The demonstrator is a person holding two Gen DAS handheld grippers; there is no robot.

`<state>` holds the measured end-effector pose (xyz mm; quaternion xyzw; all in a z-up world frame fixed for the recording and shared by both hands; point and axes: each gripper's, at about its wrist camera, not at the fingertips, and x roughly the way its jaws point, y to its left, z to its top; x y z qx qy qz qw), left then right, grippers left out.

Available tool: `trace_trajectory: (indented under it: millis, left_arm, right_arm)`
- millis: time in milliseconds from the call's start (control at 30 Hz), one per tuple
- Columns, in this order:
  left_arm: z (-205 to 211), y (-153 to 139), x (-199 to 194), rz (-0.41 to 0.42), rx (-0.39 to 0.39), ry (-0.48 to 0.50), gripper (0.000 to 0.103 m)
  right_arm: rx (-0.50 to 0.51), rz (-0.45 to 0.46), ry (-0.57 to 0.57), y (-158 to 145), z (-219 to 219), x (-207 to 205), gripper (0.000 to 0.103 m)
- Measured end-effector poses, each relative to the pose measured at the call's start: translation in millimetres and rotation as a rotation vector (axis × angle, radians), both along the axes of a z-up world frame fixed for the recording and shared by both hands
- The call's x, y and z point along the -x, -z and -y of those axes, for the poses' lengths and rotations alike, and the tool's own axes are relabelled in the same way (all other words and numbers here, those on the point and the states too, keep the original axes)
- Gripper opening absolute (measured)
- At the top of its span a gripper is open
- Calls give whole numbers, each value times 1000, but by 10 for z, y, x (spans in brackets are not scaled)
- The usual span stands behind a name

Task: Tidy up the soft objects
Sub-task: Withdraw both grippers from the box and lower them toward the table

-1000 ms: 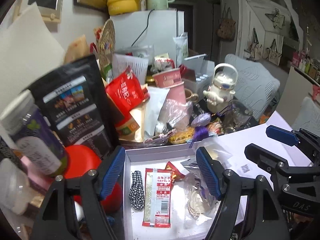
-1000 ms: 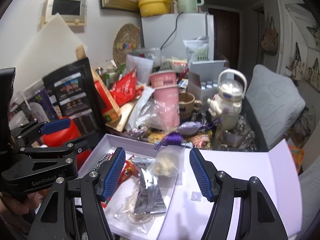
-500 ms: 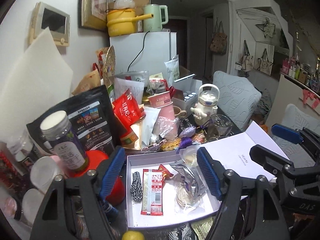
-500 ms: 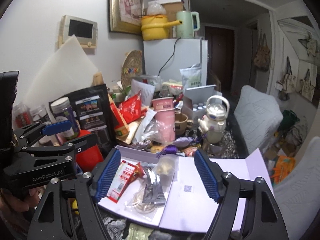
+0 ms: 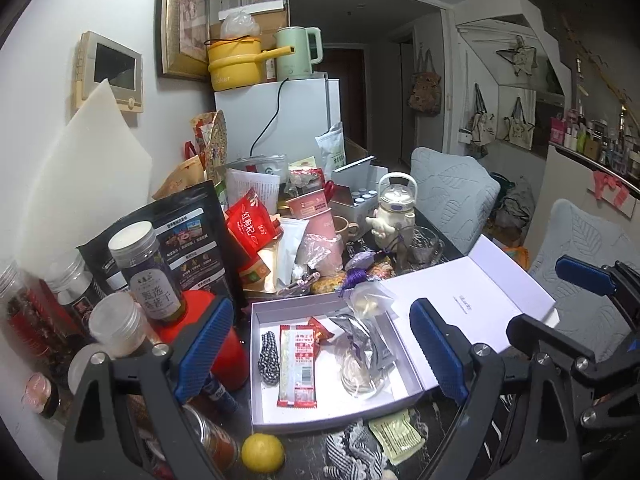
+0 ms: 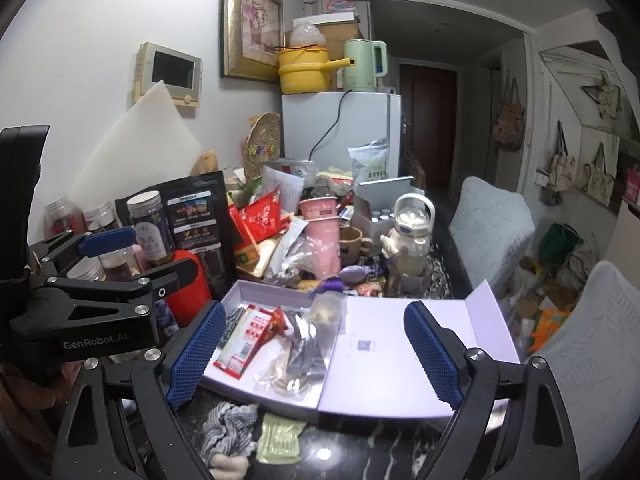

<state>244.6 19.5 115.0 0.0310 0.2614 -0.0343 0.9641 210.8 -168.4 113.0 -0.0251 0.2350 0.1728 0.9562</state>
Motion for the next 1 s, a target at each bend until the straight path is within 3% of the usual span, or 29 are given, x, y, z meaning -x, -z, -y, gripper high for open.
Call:
trace_trajectory:
  millis: [367, 700, 1000]
  left_arm:
    - [-11, 114, 466, -7, 15, 29, 91]
    - [-110, 333, 895, -4, 101, 31, 91]
    - [-101, 758, 895, -134, 115, 39, 91]
  right_arm:
    - [-37, -40, 1, 231, 58, 406, 92]
    - [-24, -102, 23, 572, 144, 696, 92]
    - [-27, -162, 54, 865, 282, 859, 92]
